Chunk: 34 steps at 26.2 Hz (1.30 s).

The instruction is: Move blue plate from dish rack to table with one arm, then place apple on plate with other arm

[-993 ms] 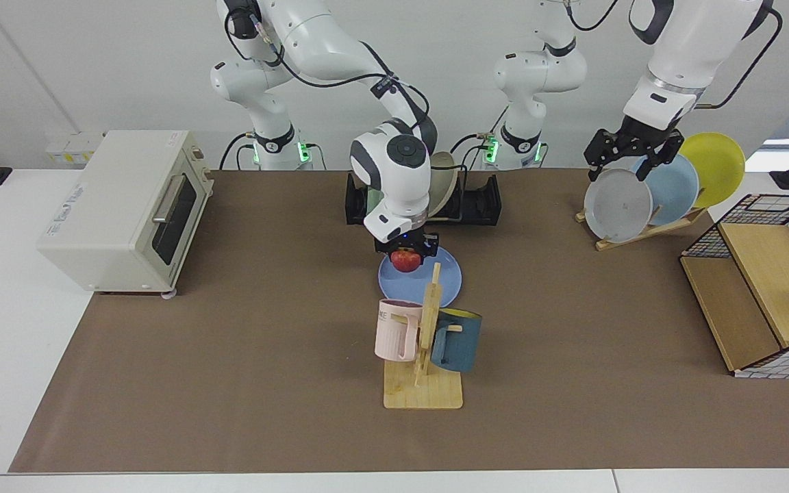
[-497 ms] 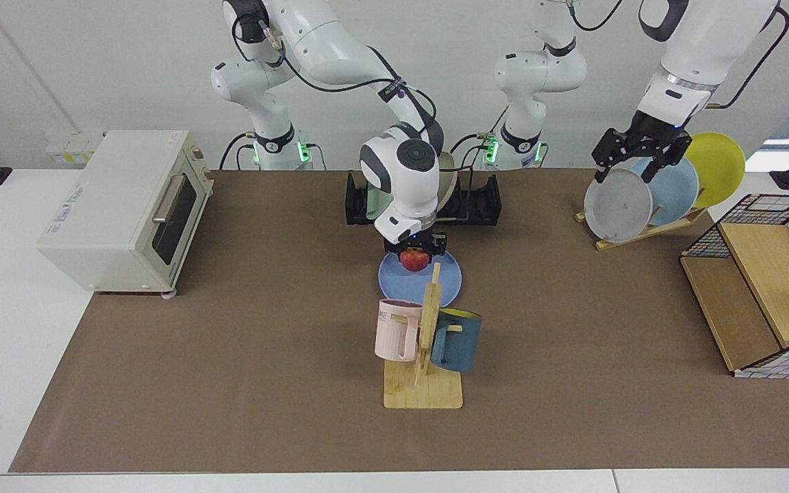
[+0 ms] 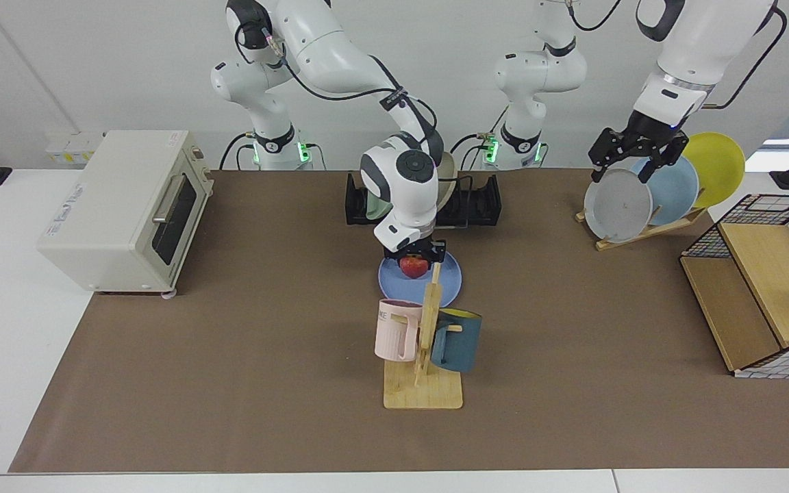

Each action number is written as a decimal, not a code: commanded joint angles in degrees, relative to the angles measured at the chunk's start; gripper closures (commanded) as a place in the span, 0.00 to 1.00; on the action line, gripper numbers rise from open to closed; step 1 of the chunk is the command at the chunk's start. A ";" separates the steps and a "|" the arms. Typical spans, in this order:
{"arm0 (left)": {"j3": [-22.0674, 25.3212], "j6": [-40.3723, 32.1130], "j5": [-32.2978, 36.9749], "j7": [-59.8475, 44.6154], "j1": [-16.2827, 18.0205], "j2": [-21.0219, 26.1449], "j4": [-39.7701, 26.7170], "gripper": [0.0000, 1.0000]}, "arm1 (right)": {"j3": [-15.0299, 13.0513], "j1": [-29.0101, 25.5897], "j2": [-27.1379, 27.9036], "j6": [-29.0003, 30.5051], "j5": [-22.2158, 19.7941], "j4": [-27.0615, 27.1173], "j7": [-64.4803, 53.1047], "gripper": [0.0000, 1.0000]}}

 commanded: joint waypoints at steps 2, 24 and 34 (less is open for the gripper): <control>-0.03 -1.31 -0.33 -0.15 -0.62 -0.45 0.91 0.00 | 0.04 -0.01 1.26 -0.30 0.93 2.79 0.21 0.00; 0.23 -1.58 -0.33 -0.06 -0.01 -0.45 0.91 0.00 | -0.84 -14.76 -10.25 -21.65 -1.17 11.50 -25.26 0.00; 0.23 -1.58 -0.33 -0.06 -0.01 -0.45 0.91 0.00 | -0.84 -26.80 -18.25 -23.06 -2.23 4.30 -38.46 0.00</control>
